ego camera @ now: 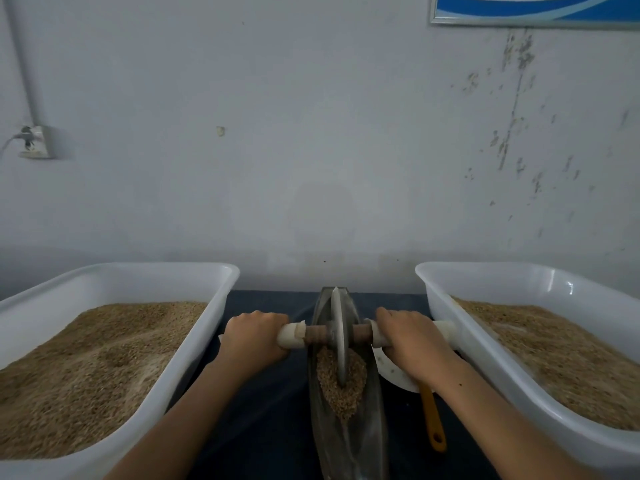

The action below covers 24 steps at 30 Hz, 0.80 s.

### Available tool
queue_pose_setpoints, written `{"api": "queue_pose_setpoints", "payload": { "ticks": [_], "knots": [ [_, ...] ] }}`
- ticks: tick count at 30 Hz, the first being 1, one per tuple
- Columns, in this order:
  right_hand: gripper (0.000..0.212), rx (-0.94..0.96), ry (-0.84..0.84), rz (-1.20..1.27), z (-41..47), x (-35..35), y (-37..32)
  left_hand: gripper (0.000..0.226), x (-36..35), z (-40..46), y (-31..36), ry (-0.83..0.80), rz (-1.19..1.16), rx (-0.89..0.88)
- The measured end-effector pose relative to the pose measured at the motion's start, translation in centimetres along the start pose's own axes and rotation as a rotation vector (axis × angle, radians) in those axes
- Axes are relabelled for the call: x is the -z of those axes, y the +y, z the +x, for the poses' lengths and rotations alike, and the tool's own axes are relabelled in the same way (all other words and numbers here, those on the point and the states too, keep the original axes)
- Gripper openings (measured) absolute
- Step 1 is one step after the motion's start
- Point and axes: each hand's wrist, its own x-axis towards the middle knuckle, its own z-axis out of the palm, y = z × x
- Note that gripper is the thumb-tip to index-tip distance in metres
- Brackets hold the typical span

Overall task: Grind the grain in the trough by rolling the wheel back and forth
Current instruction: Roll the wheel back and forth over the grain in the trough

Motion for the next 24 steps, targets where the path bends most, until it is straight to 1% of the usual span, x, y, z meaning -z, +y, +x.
{"api": "queue_pose_setpoints", "payload": {
  "ticks": [4,7,10,12,13,17,19,21,24],
  "knots": [
    [0.019,0.011,-0.093,0.031,-0.5,1.1,-0.1,0.026,0.5,-0.3,-0.3,-0.152,-0.012,-0.006],
    [0.012,0.049,-0.175,-0.005,-0.4,2.1,-0.2,0.032,0.8,-0.5,-0.4,-0.276,-0.051,0.001],
    [0.009,0.076,-0.196,-0.007,-0.3,2.5,-0.2,0.032,1.0,-0.6,-0.4,-0.317,-0.079,0.009],
    [0.008,0.071,-0.194,0.006,-0.3,2.4,-0.1,0.029,1.0,-0.6,-0.2,-0.286,-0.080,0.013],
    [0.009,0.060,-0.192,0.015,-0.3,2.2,-0.1,0.027,1.0,-0.6,0.0,-0.245,-0.059,0.009],
    [0.011,0.020,-0.145,0.077,-0.5,1.2,0.2,0.022,0.7,-0.7,0.9,0.012,0.058,-0.010],
    [0.013,0.007,-0.107,0.096,-0.8,0.8,0.2,0.021,0.4,-0.7,1.2,0.108,0.081,-0.014],
    [0.015,0.006,-0.072,0.086,-0.9,0.6,0.1,0.021,0.1,-0.8,1.3,0.154,0.079,-0.011],
    [0.014,0.003,-0.084,0.076,-0.8,0.8,0.0,0.022,0.2,-0.9,1.2,0.128,0.044,-0.011]
  ]
}}
